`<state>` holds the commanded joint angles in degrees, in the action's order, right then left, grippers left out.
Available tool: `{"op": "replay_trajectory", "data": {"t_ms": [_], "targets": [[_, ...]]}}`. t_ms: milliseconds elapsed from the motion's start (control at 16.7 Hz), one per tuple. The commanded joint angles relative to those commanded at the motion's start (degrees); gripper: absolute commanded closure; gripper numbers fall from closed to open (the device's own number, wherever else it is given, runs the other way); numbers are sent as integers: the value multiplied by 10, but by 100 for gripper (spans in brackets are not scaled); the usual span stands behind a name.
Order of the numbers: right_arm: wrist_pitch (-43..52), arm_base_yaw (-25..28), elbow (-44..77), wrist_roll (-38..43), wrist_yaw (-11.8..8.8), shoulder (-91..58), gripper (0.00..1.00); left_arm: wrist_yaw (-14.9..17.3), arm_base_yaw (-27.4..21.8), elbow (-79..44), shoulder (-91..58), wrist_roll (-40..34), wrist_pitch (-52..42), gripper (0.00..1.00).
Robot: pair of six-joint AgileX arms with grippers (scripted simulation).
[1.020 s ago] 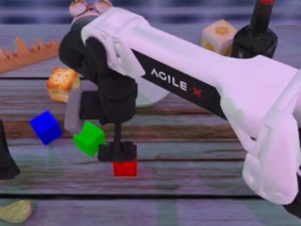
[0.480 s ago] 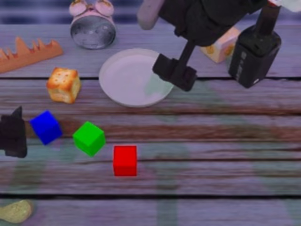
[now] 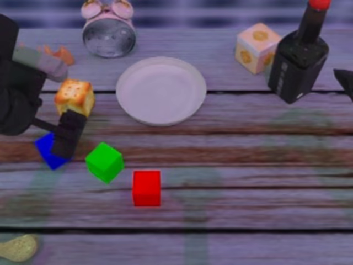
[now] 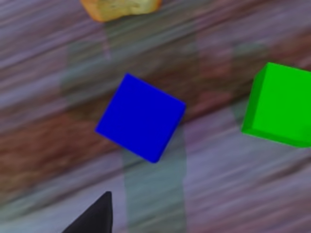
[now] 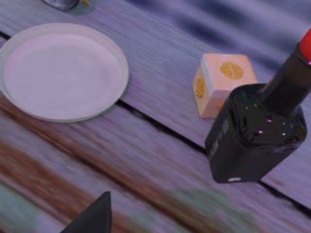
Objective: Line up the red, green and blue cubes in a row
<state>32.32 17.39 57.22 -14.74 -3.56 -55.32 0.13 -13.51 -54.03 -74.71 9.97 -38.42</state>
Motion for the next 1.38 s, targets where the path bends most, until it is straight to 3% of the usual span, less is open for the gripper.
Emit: {"op": "replay_trajectory", "data": {"t_ms": [360, 600, 1140, 1380], "targets": [[-189, -106, -361, 91, 16, 332, 0, 0, -47, -188, -255, 35, -132, 0], [-281, -150, -511, 130, 29, 488, 0, 0, -67, -275, -364, 50, -187, 0], [-323, -168, -572, 147, 36, 553, 0, 0, -74, -317, -416, 57, -212, 0], [-323, -168, -572, 147, 36, 553, 0, 0, -75, -296, -432, 58, -173, 0]]}}
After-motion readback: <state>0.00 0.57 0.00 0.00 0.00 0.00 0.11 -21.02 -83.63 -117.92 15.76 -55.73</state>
